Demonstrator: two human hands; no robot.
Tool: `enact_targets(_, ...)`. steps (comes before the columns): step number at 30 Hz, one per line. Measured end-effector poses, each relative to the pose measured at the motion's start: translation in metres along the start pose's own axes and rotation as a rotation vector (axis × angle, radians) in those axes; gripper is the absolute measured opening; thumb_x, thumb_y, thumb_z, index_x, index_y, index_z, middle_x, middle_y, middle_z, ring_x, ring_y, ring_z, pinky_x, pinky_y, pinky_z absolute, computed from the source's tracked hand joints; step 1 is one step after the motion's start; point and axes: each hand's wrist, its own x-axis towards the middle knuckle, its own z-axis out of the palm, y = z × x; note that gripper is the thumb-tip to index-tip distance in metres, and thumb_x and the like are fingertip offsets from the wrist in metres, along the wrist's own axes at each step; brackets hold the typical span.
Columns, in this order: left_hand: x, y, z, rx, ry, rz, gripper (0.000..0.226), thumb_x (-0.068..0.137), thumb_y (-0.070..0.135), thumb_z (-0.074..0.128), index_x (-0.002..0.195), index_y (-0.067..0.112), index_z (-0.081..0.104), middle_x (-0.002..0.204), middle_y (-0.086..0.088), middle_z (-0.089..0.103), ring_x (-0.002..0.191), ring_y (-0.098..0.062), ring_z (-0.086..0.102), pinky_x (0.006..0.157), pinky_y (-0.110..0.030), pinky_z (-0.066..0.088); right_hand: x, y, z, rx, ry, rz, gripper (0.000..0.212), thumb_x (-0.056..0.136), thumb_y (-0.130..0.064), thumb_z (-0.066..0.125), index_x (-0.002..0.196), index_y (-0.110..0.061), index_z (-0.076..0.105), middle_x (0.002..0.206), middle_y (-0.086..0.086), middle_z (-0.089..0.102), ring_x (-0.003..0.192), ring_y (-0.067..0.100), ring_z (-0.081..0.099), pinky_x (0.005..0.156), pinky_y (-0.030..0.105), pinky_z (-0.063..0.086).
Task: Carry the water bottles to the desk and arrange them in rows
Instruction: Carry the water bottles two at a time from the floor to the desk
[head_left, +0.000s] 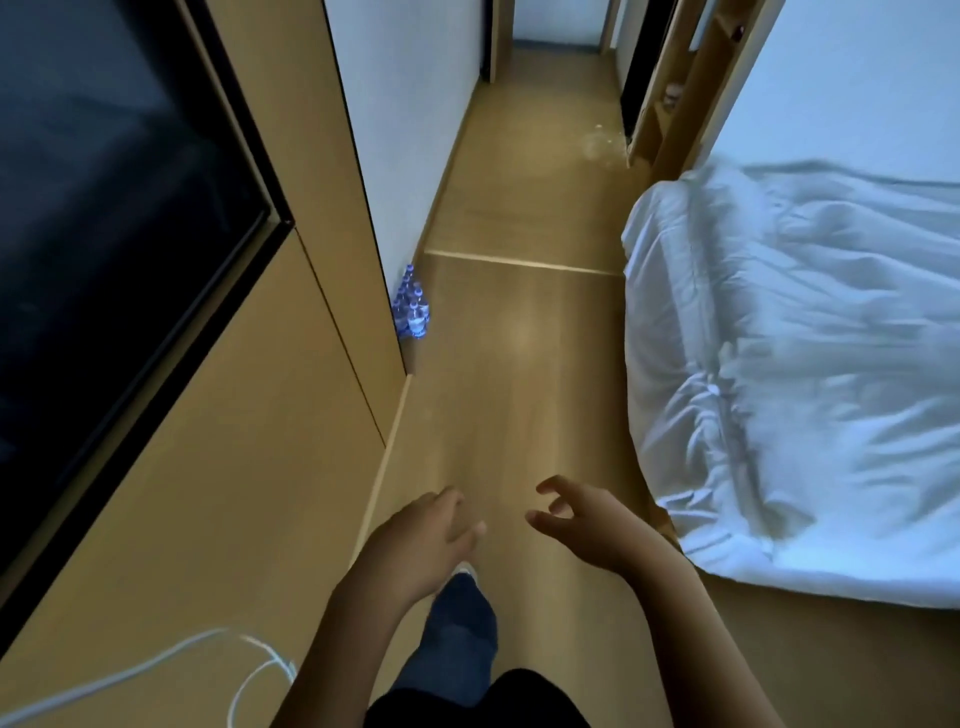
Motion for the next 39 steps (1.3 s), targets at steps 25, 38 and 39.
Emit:
enact_targets(25, 0.469, 0.086, -0.233, -0.071, 0.057, -0.208, 0.05, 0.097, 0.051, 0.046, 0.137, 0.021, 0.043, 0.139, -0.003, 0.051, 0.135, -0.018, 0.042, 0.099, -0.032, 0.043, 0.46, -0.062, -0.361, -0.066, 0.06, -0.046, 0.051, 0.095, -0.047, 0.057, 0.14, -0.025, 0.045, 0.133, 0.003, 0.06, 0.116, 0.019, 0.059, 0.095, 0.032, 0.049)
enact_targets(38, 0.502, 0.058, -0.256, -0.084, 0.145, -0.307, 0.049, 0.098, 0.052, 0.043, 0.139, 0.024, 0.042, 0.138, 0.003, 0.051, 0.121, -0.014, 0.051, 0.096, -0.031, 0.044, 0.532, -0.089, -0.353, -0.096, -0.138, -0.096, 0.047, 0.097, -0.043, 0.056, 0.14, -0.023, 0.046, 0.132, 0.003, 0.057, 0.116, 0.019, 0.057, 0.095, 0.03, 0.047)
enact_targets(39, 0.502, 0.054, -0.255, -0.081, 0.152, -0.319, 0.049, 0.098, 0.052, 0.043, 0.138, 0.024, 0.042, 0.137, 0.003, 0.051, 0.121, -0.014, 0.051, 0.096, -0.03, 0.043, 0.537, -0.091, -0.351, -0.104, -0.157, -0.105, 0.048, 0.098, -0.042, 0.055, 0.14, -0.023, 0.045, 0.132, 0.003, 0.057, 0.116, 0.018, 0.057, 0.093, 0.029, 0.046)
